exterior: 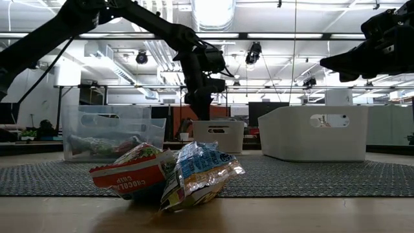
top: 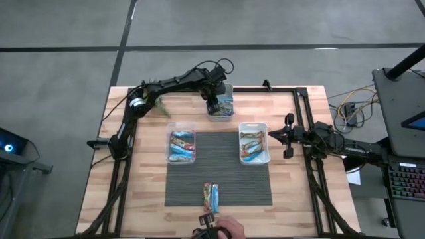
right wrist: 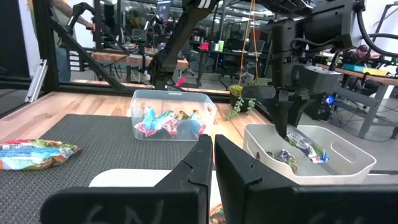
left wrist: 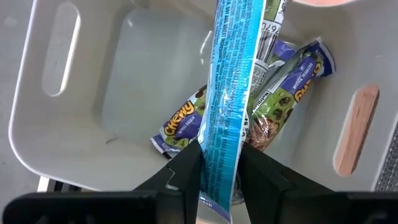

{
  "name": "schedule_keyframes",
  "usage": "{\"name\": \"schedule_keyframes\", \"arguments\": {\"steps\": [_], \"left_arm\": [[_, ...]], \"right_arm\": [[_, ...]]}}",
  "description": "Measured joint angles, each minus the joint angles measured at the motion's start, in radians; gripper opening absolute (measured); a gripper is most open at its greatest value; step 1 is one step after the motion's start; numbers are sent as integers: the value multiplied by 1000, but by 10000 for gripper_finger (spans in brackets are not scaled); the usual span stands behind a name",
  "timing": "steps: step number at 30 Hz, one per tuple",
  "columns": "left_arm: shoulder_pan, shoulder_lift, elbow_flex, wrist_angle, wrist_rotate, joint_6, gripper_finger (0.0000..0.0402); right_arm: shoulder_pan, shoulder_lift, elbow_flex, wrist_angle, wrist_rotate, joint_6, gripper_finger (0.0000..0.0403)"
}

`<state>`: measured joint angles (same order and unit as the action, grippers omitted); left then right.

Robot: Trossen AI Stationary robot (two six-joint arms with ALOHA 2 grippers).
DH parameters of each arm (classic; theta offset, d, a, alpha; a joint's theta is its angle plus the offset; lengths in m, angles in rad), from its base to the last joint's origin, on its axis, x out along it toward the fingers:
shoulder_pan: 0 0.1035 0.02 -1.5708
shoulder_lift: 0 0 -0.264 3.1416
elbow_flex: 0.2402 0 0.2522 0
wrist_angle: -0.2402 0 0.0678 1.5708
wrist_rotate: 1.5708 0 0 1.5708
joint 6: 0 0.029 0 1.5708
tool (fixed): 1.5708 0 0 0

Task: Pick and place Granola Bars by type
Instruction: Put the blue granola bar into the gray bin, then put the red granola bar into the transparent bin

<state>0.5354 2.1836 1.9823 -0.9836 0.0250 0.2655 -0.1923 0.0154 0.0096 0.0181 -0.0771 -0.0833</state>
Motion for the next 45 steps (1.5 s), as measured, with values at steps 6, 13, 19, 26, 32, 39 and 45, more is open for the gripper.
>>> {"name": "schedule_keyframes", "arguments": {"steps": [6, 13, 19, 26, 32, 39, 45], "left_arm": [[0, 0, 0, 0, 0, 12, 83], [0, 0, 0, 7, 0, 24, 92], [-1, -1, 0, 15, -8, 22, 146], [-2, -1, 0, 4, -28, 22, 165], [-28, -24, 0, -13, -9, 22, 159], [-97, -108, 3, -61, 56, 13, 89], [-171, -175, 3, -77, 97, 11, 13]], "right_arm": [[0, 0, 0, 0, 0, -1, 9], [0, 0, 0, 0, 0, 1, 9], [0, 0, 0, 0, 0, 0, 9], [0, 0, 0, 0, 0, 1, 9], [0, 0, 0, 0, 0, 1, 9], [0, 1, 0, 0, 0, 1, 9], [0, 0, 0, 0, 0, 1, 9]]}}
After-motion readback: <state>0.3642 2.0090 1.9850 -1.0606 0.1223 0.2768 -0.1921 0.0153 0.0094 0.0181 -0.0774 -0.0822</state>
